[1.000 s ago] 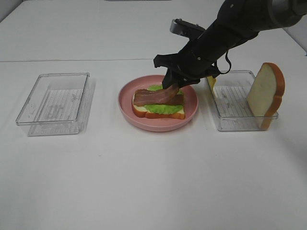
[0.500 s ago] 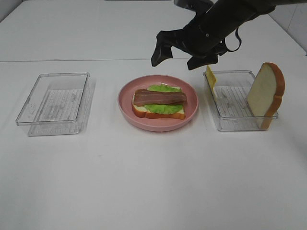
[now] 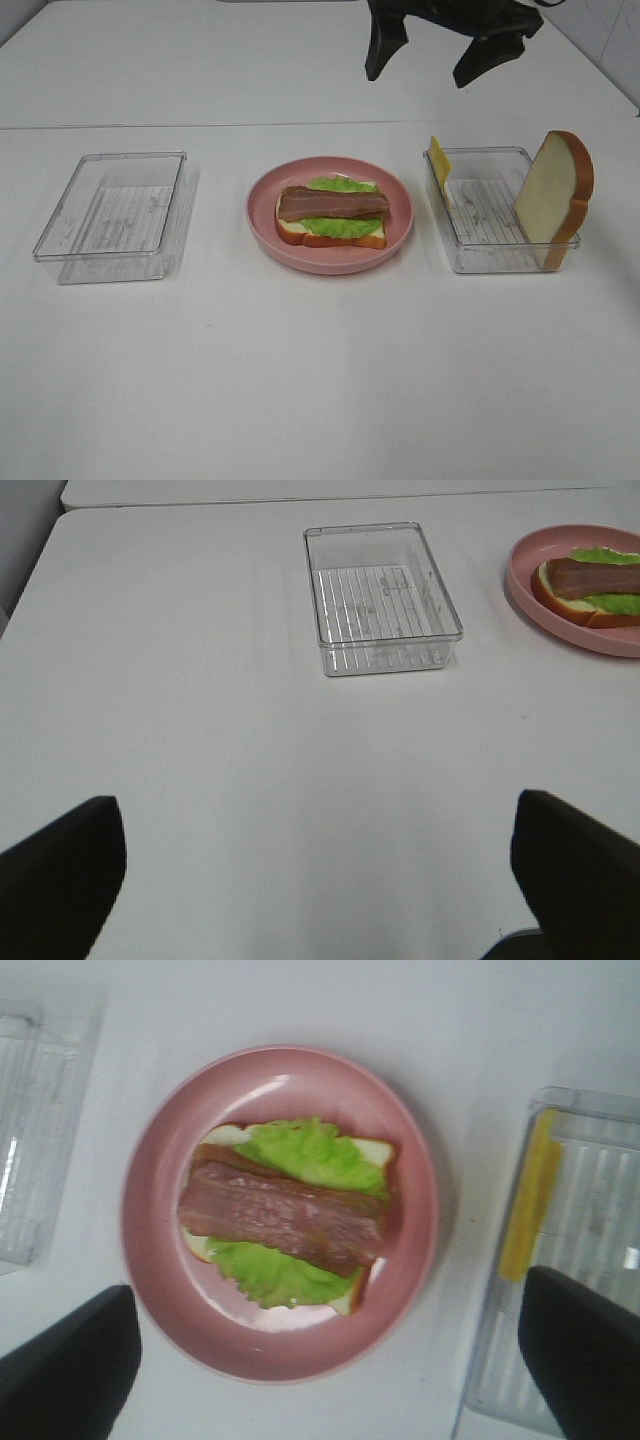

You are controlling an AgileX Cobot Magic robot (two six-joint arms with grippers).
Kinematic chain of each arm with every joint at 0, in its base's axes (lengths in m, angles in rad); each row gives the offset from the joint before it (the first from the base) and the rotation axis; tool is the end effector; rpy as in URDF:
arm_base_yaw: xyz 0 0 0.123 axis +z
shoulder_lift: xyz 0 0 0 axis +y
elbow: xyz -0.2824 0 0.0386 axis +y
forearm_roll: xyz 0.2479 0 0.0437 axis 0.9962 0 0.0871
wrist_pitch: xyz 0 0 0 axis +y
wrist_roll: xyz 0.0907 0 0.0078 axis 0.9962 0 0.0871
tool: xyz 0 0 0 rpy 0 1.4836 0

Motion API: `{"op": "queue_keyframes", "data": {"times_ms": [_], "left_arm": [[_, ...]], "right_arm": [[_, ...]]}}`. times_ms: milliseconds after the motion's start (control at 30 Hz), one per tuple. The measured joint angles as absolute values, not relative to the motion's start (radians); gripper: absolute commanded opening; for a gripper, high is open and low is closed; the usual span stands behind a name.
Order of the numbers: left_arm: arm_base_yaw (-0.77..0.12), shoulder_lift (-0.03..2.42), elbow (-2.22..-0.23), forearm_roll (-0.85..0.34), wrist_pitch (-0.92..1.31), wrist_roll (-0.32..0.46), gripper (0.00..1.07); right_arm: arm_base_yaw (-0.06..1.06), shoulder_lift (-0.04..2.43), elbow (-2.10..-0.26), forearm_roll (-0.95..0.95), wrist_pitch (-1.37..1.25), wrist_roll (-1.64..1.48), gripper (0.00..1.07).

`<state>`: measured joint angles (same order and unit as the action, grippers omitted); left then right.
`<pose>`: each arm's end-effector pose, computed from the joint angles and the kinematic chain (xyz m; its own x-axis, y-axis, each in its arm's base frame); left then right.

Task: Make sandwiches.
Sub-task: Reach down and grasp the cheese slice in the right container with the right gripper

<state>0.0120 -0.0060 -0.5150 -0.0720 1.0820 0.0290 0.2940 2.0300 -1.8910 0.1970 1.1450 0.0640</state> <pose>-0.0085 -0.0059 0.2797 -0.4555 -0.0103 -0.8902 0.0424 0.9985 -0.0332 0.4208 0.1444 0.2848 -0.9296 -0.1316 -0.3441 -0.2155 0.9519 0.2179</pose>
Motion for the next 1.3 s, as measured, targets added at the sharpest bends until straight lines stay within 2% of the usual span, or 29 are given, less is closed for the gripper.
{"op": "queue_keyframes", "data": {"times_ms": [267, 400, 1300], "left_arm": [[0.012, -0.006, -0.515, -0.072, 1.082, 0.029, 1.0], [0.012, -0.006, -0.515, -0.072, 1.082, 0.029, 1.0], [0.012, -0.006, -0.515, -0.072, 1.082, 0.029, 1.0]], "right_arm": [[0.231, 2.206, -2.076, 0.176, 1.217, 0.098, 0.96], [0.212, 2.252, -2.102, 0.175, 1.217, 0.11, 0.96], [0.19, 2.42, -2.118, 0.125, 1.225, 0.139, 0.94]]}}
